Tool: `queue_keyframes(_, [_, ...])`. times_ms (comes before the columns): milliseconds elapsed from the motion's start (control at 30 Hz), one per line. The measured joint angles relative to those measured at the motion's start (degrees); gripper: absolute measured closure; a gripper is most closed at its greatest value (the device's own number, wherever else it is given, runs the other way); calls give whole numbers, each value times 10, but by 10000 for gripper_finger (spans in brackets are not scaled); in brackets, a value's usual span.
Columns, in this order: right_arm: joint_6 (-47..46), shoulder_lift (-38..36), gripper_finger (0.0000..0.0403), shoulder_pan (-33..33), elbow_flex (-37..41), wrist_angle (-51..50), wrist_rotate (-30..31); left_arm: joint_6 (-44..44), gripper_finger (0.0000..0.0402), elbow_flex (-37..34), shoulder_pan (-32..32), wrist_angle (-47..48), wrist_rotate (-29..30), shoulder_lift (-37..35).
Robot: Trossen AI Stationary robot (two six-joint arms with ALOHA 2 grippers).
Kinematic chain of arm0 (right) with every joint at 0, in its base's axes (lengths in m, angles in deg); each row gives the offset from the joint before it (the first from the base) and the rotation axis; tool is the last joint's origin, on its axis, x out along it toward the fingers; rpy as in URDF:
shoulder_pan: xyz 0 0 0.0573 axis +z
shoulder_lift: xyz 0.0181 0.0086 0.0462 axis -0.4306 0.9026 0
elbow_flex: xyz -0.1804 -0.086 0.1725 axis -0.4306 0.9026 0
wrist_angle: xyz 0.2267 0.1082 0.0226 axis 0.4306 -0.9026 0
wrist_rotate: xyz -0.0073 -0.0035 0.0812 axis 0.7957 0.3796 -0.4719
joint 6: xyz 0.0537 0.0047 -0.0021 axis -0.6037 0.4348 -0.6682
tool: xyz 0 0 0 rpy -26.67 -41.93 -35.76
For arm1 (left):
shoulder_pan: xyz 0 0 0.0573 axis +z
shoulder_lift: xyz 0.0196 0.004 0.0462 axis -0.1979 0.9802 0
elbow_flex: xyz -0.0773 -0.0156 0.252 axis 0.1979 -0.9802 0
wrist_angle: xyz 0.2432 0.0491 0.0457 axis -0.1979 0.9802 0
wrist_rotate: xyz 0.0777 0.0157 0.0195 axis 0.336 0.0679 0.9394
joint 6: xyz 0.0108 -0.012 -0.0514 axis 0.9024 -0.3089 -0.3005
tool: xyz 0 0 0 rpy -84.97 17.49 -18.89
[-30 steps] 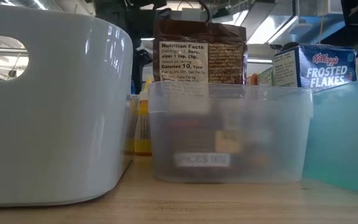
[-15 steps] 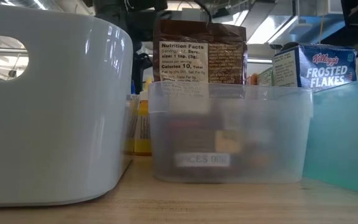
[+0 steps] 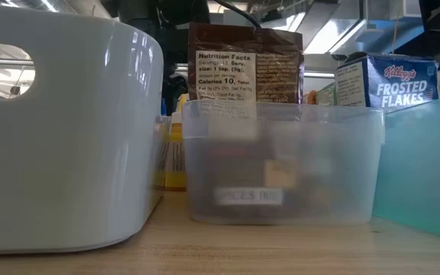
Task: Pick & Place Kitchen Items
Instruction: Put the blue food coloring bottle into the gray bin
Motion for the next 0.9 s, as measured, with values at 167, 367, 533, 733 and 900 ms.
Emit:
queue_keyframes(167, [0,0,128,0,0,0,0,7,219,0,5,-2,0,8])
queue_keyframes(367, [0,0,128,0,0,0,0,6,243,2,13,-4,1,17])
queue_keyframes(533, [0,0,128,0,0,0,0,8,246,1,12,-14,1,17])
queue_keyframes(733, [1,0,128,0,0,-1,0,8,248,1,12,-14,1,17])
queue_keyframes(900, [2,0,128,0,0,-1,0,1,252,14,12,11,3,17])
